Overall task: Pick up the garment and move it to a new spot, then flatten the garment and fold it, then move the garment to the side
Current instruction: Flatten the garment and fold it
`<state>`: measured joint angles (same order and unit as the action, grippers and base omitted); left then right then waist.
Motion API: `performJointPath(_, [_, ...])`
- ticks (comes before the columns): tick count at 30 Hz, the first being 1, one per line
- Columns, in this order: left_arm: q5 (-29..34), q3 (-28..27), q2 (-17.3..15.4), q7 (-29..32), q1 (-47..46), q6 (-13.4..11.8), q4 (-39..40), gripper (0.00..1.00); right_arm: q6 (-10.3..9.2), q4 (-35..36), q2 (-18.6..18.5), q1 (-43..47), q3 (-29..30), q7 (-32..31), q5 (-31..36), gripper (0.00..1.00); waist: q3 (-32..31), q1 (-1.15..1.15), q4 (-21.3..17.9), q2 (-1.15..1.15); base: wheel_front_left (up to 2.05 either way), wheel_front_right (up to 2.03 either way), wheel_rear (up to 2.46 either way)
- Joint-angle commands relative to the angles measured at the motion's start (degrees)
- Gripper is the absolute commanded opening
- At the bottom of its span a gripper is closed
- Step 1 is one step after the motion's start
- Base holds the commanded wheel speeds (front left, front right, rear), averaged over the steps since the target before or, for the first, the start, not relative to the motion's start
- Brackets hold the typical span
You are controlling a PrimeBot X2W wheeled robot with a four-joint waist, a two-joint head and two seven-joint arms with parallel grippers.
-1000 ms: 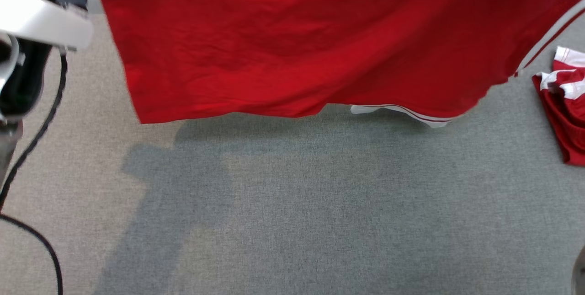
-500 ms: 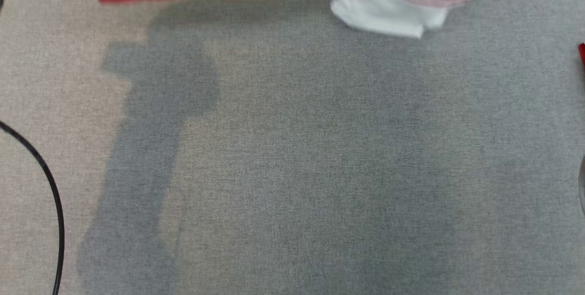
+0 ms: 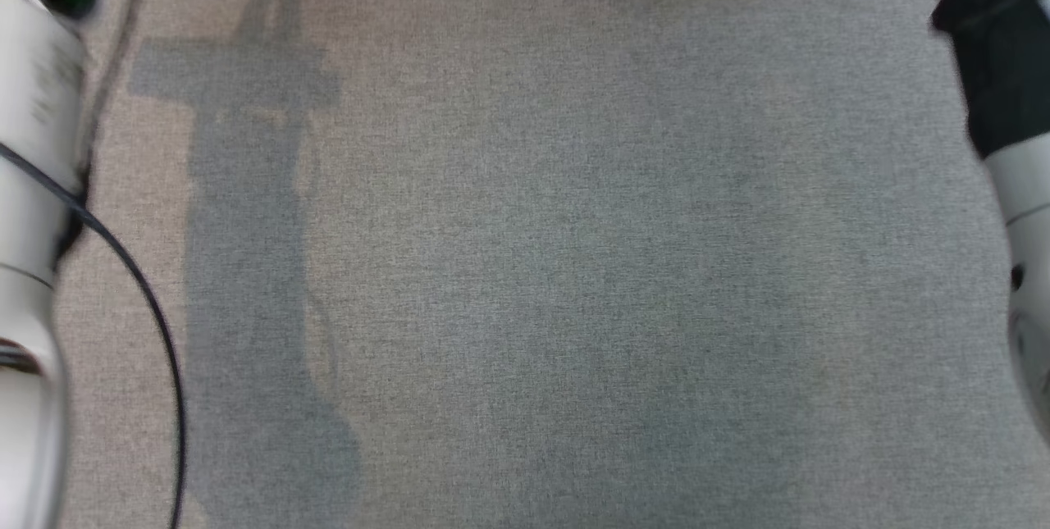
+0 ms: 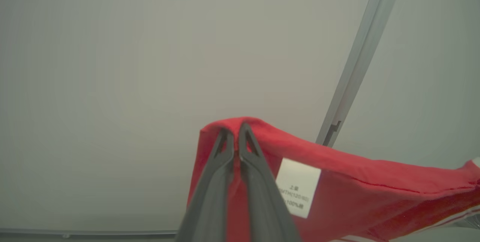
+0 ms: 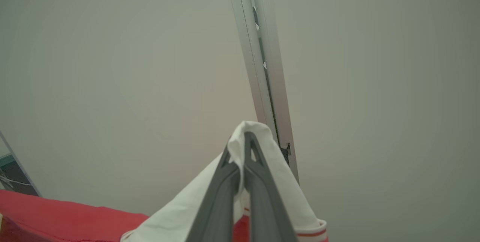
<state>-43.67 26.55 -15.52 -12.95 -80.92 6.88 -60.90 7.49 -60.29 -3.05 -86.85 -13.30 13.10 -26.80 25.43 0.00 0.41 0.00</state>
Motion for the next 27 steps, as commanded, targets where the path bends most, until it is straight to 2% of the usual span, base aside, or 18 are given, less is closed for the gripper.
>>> performJointPath(1, [-1.42, 0.24, 1.26, 1.03, 2.89, 0.45, -2.58, 0.0, 0.02, -2.36, -0.01, 2.73, -1.59, 0.55, -1.57, 0.0, 0.78, 0.0, 0.43, 0.0, 0.0, 0.0, 0.0])
performJointPath(6, [-4.16, 0.4, 3.86, 0.1, 7.46, 0.7, -5.39, 0.0, 0.02, -4.66, -0.02, 8.09, -5.39, 1.4, -5.52, 0.0, 2.14, 0.0, 0.91, 0.0, 0.0, 0.0, 0.0])
performJointPath(13, [-5.5, 3.01, 4.77, -1.41, 15.49, 0.62, -4.99, 0.0, 0.02, -2.41, -0.05, 18.82, -7.17, 2.24, -9.62, 0.0, 0.6, 0.0, 1.42, 0.0, 0.0, 0.0, 0.0])
performJointPath(19, [-6.5, 2.6, 4.53, -2.11, 24.18, 0.62, -0.92, 0.0, 0.02, 10.12, -0.1, 34.68, -2.49, 2.13, -9.96, 0.0, -1.82, 0.0, 1.67, 0.0, 0.0, 0.0, 0.0])
performJointPath(27, [1.04, -3.02, 2.92, -2.15, 40.48, 0.03, 12.23, 0.0, 0.02, 33.62, -0.3, 61.87, 4.68, 2.12, -5.96, 0.0, -7.04, 0.0, 2.25, 0.0, 0.0, 0.0, 0.0])
